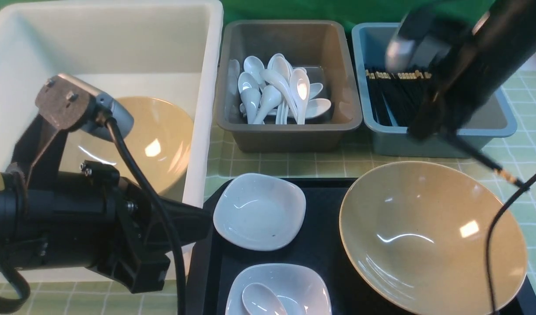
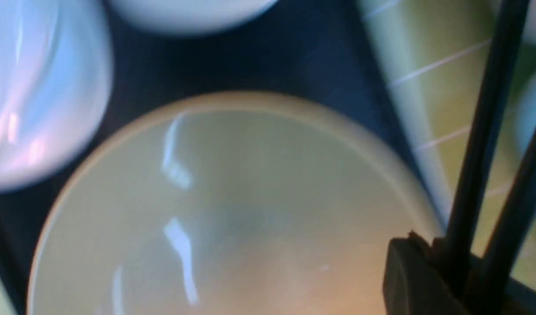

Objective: On green table put chopsticks spoon bowls plates into blue grey white boxes.

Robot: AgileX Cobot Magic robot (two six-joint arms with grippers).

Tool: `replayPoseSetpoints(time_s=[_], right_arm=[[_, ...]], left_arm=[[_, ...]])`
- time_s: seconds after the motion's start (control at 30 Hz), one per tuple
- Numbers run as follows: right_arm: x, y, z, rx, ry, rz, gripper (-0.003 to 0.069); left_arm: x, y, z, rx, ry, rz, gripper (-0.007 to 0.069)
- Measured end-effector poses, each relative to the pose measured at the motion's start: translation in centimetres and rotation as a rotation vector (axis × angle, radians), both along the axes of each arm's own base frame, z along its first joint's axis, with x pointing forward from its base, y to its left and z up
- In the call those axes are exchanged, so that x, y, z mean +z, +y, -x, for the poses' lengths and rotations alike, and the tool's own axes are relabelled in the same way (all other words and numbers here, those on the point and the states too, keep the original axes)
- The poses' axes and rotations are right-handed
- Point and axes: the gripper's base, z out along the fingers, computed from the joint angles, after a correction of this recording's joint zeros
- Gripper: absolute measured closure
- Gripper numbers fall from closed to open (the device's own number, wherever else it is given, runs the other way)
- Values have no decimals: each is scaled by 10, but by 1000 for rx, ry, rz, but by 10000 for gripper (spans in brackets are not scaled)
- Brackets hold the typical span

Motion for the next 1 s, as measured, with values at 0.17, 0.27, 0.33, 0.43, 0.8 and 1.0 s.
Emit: replayPoseSetpoints(time_s=[0.17,0.27,0.33,0.43,0.8,1.0], right_arm=[[21,-40,-31,-227,-19,-223,620],[3,-62,-73,-357,38,-403,620],[-10,-72,-100,-439,50,-464,620],[-41,-84,-137,-548,20,-499,620],[-66,-83,-169,-713,-57,-560,475],[-62,-83,-166,-727,-30,-570,221]], left_arm=[[1,0,-2,12,-14,5,624],[2,0,-3,24,-26,12,624],[2,0,-3,27,-29,16,624],[2,0,-3,27,-29,18,624],[2,0,-3,60,11,47,624],[3,0,-3,63,15,50,624]])
